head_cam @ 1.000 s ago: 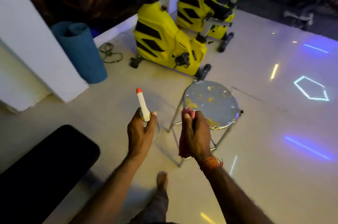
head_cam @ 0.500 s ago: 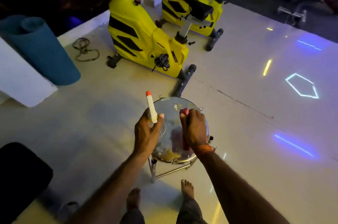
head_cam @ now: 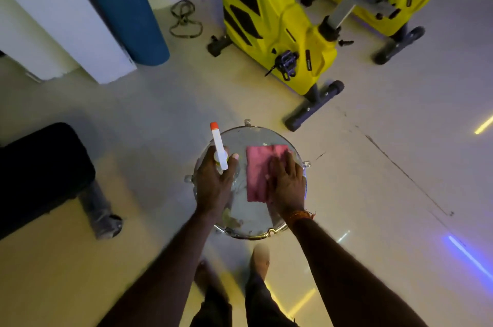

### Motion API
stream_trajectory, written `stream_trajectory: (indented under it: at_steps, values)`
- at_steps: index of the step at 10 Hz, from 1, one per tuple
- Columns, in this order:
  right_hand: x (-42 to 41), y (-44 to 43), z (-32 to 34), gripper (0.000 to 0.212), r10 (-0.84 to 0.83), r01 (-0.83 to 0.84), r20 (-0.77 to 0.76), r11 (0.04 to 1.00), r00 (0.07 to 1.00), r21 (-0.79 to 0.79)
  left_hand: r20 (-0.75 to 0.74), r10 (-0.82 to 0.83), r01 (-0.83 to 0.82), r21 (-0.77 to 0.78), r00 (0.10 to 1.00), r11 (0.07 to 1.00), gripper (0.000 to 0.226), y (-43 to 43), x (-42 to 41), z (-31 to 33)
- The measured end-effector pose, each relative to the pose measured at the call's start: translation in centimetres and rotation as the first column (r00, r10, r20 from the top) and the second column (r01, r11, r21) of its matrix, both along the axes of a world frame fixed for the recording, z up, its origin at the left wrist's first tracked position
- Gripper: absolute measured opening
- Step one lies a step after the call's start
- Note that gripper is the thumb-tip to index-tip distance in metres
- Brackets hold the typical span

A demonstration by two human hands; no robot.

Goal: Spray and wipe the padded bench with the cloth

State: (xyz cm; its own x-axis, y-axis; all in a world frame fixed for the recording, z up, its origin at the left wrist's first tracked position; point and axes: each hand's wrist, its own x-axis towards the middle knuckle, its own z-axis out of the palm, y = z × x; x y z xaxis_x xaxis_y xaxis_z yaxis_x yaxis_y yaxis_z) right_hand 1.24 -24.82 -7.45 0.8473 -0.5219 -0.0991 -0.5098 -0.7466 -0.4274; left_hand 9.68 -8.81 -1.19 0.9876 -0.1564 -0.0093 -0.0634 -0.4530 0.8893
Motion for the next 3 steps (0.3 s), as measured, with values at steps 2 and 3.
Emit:
stream_trajectory:
  at_steps: [2, 3]
  values:
    - [-0.7, -0.7, 0.7, 0.076, 0.091, -0.088, -0.089, 0.995, 0.992, 0.037, 0.044, -0.039, 0.032, 0.145, 0.998, 0.989, 0.067, 1.5, -1.0, -0.4]
    - [-1.3, -0.3, 1.2, 0.074, 0.128, -0.127, -0.024, 0.992, 0.992, 0.014, 0.14, -0.072, 0.024, 0.319, 0.987, 0.948, 0.076, 3.6, -2.4, -0.3]
